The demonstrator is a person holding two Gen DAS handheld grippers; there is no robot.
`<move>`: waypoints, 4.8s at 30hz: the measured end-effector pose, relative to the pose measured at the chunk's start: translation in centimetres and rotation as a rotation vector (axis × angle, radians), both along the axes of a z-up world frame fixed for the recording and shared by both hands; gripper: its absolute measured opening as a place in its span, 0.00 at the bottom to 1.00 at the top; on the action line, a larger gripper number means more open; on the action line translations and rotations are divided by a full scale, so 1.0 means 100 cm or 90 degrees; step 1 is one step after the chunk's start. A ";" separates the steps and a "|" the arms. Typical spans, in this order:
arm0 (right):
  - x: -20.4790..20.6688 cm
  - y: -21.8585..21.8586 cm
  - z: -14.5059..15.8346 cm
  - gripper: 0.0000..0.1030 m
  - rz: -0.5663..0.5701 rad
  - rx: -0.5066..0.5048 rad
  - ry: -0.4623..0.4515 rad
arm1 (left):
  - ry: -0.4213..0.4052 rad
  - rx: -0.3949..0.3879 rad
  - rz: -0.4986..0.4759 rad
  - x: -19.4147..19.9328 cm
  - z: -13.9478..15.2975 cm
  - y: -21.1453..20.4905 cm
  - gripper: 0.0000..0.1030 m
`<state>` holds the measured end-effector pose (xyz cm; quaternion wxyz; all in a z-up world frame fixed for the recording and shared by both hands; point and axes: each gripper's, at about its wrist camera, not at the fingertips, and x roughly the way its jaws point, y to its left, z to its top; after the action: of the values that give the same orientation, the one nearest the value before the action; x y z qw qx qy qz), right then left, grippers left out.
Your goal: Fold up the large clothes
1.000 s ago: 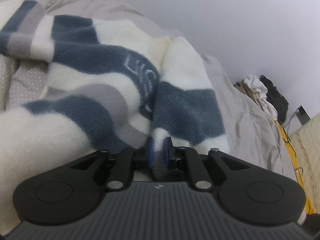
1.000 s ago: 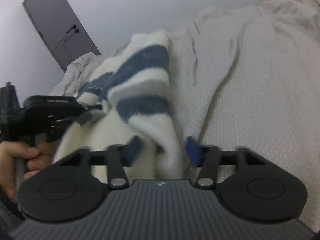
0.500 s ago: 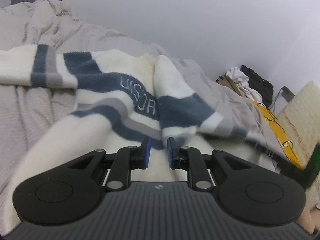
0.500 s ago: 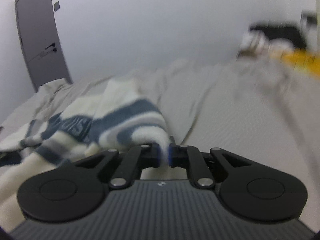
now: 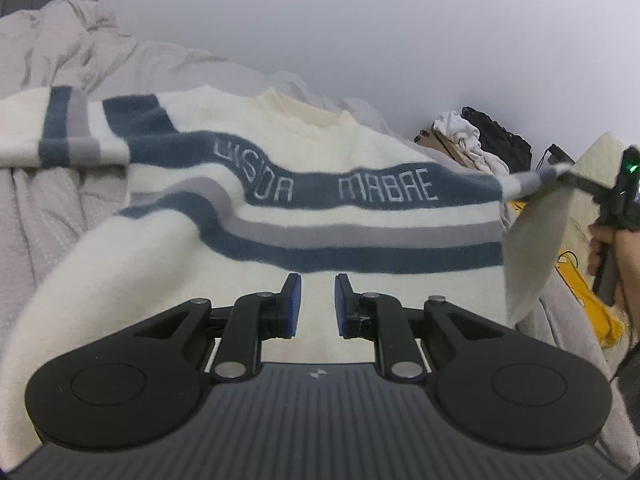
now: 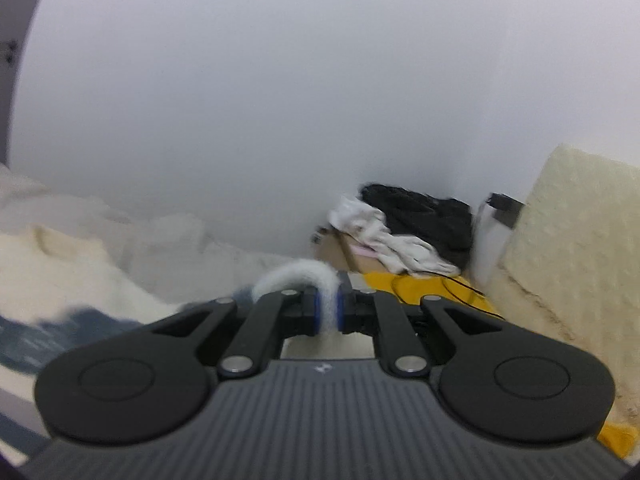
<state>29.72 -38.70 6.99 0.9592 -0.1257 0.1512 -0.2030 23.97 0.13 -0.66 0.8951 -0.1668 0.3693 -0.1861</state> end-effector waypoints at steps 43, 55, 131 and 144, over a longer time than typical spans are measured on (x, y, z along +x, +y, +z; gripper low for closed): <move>-0.018 -0.158 -0.159 0.15 -0.326 0.935 -0.265 | 0.119 -0.056 0.063 0.045 -0.050 0.023 0.28; -0.059 -0.149 -0.010 0.14 -0.042 0.689 -0.395 | 0.089 -0.082 0.068 0.029 -0.032 0.038 0.28; -0.040 0.303 -0.153 0.12 0.435 -0.033 0.092 | 0.048 -0.101 0.207 0.018 -0.005 0.168 0.28; -0.088 0.287 -0.138 0.55 0.541 0.016 0.195 | 0.001 -0.086 0.079 0.007 0.006 0.105 0.28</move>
<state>20.95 -10.04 -6.82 0.9255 -0.1937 0.2287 0.2318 24.71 10.64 -0.11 0.8913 -0.2494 0.3455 -0.1549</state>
